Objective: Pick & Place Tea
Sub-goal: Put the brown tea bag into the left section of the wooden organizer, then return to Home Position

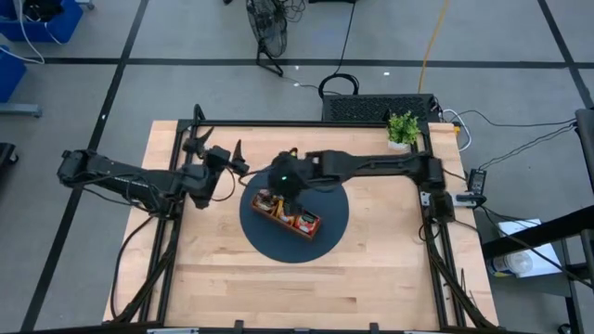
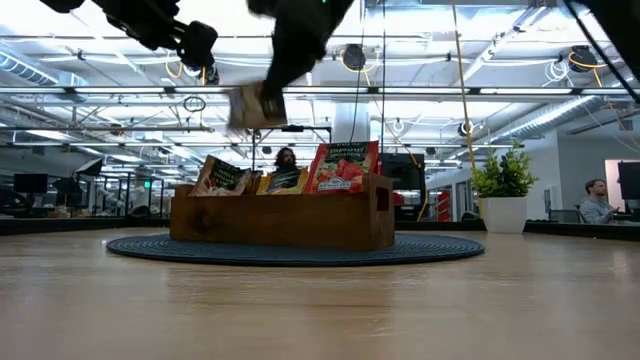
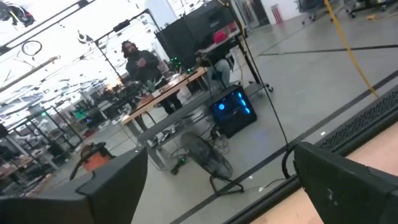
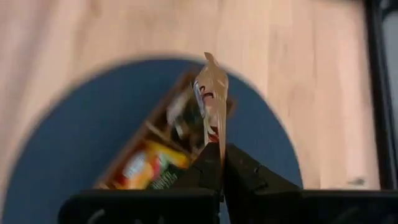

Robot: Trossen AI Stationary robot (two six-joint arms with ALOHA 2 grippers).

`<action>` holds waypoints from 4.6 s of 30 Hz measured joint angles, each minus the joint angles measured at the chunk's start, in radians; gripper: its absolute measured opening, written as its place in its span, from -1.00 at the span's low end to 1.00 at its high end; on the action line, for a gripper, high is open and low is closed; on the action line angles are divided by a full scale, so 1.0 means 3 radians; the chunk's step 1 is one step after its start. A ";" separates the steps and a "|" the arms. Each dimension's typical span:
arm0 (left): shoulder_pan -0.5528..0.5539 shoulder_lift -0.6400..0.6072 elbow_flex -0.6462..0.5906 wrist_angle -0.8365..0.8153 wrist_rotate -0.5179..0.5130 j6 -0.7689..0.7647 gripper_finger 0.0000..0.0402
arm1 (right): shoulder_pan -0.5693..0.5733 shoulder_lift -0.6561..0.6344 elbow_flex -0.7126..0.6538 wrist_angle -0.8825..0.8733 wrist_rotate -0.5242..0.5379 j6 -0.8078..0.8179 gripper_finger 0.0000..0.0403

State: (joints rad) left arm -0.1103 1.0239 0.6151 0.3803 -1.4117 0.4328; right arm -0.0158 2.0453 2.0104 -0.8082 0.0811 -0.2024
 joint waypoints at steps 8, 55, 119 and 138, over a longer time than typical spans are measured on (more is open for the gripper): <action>0.0011 0.0001 0.0000 -0.0565 0.0104 -0.0492 0.98 | 0.0019 0.0431 0.0109 0.0033 0.0462 -0.0053 -1.00; 0.0221 0.0002 0.0000 -0.0882 0.0610 -0.0776 0.98 | 0.0272 0.0432 0.0071 0.0304 0.1131 0.0893 -1.00; 0.0321 -0.0013 0.0001 -0.0930 0.0654 -0.0613 0.98 | 0.0320 -0.0007 -0.0867 0.1511 0.0591 0.0894 -0.11; 0.1043 -0.0377 -0.0178 -0.1269 0.5230 -0.0604 0.98 | 0.0486 -0.3167 -0.3407 0.1629 0.1956 0.0822 -0.07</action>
State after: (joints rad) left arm 0.2028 0.9108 0.5618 -0.0003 0.1575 0.2517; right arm 0.1299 1.0951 0.9883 -0.3196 0.6677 0.0442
